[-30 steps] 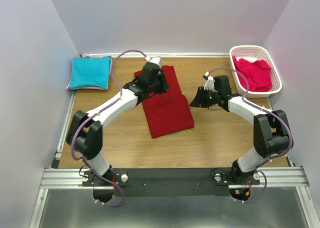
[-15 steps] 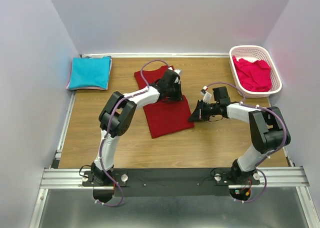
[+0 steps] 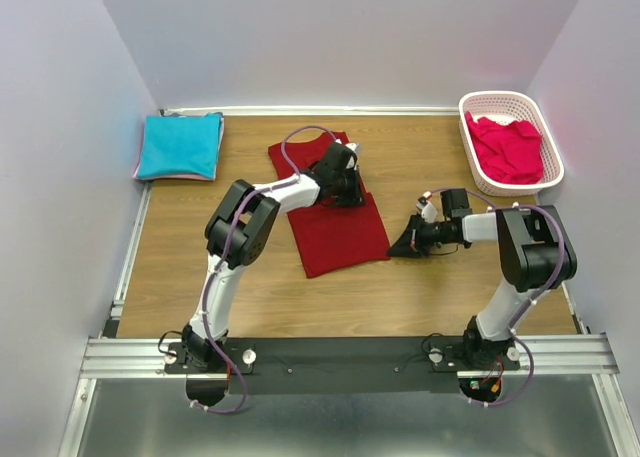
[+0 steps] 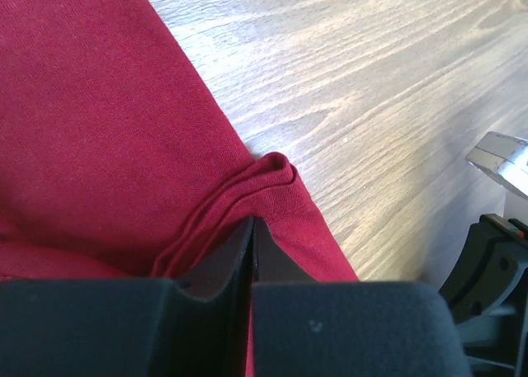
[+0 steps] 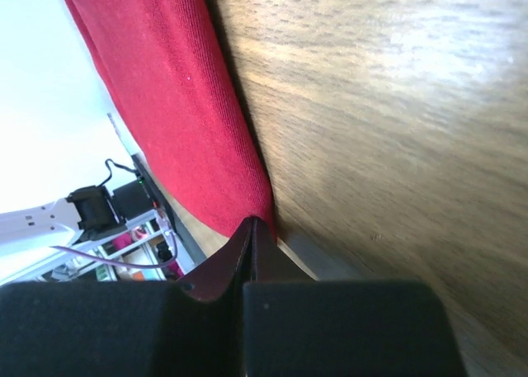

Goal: Fold and stack the t-shirts
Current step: Fold the tshirt

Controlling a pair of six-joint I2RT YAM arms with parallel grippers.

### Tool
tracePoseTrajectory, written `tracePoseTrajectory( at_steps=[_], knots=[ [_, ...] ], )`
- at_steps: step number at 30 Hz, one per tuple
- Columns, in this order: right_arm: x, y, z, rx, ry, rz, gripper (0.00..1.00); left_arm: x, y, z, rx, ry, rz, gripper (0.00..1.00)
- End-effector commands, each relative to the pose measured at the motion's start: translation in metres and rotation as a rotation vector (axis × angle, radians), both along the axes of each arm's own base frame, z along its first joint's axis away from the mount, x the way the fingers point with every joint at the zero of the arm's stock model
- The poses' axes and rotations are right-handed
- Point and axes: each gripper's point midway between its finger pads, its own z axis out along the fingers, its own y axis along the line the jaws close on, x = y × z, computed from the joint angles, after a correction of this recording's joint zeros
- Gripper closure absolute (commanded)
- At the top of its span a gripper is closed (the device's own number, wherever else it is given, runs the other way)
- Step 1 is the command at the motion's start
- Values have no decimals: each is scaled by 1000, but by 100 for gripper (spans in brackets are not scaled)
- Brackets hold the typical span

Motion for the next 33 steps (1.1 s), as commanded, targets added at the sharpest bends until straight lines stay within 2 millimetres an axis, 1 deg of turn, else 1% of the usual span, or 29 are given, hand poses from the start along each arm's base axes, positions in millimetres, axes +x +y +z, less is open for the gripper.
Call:
tracePoseTrajectory(
  at_steps=[1,2,3,4,6,7,8,9,10,11,12,13,14,15,16,17,18,19,20,21,22,23,25,26,28,29,30,31,33],
  knots=[
    [-11,-7,-5,-61,22,-3,92,5,10,12,11,-26,18,85],
    [-8,-6,5,-66,-10,0,92,6,11,23,4,-40,30,80],
    [-5,-8,9,-92,-30,-5,92,10,15,34,14,-62,60,74],
    [-4,-9,13,-113,-53,4,88,9,20,57,11,-88,77,67],
    [0,-10,25,-175,-99,6,85,12,32,80,31,-122,136,61],
    [1,-10,31,-197,-119,6,79,4,39,84,54,-116,149,55],
    [-3,-8,34,-222,-121,19,76,0,45,112,37,-157,165,51],
    [3,-11,42,-264,-166,2,69,-5,55,113,71,-168,194,45],
    [3,-11,44,-289,-180,1,66,-11,64,116,105,-183,216,42],
    [-2,-10,44,-317,-176,12,62,-17,71,137,99,-223,229,41],
    [-2,-10,46,-337,-189,12,60,-19,82,139,128,-238,255,39],
    [0,-13,46,-373,-200,4,56,-29,92,129,164,-224,254,38],
    [-4,-10,48,-385,-207,15,55,-39,100,137,168,-230,259,38],
    [-5,-10,48,-398,-209,11,55,-46,108,134,182,-225,270,38],
    [-6,-13,45,-421,-207,3,54,-62,120,113,214,-173,276,38],
    [-9,-14,46,-432,-196,-7,52,-73,126,118,203,-167,284,38],
    [-9,-17,44,-447,-190,-16,50,-84,131,111,208,-136,286,38],
    [-8,-21,43,-475,-192,-30,45,-106,144,87,259,-63,280,32],
    [-7,-24,43,-493,-189,-35,44,-116,150,87,246,-38,300,31],
    [-6,-28,41,-524,-192,-43,43,-129,152,80,254,-12,289,31],
    [-4,-29,40,-541,-193,-43,42,-141,155,73,261,13,283,26],
    [-4,-29,39,-561,-190,-26,41,-159,162,64,271,50,286,23],
    [-1,-29,35,-595,-191,-15,41,-177,164,57,272,78,275,20],
    [1,-24,32,-608,-184,4,41,-187,168,54,268,98,284,17],
    [4,-22,27,-644,-183,12,41,-199,173,49,272,117,284,14],
    [3,-16,26,-650,-189,32,41,-202,173,49,271,122,285,14],
    [8,-12,29,-657,-202,32,41,-204,175,47,277,128,297,13],
    [10,-11,22,-685,-193,42,41,-207,178,45,289,134,299,13],
    [11,-6,17,-722,-196,57,41,-209,177,45,293,136,295,13]
  ],
)
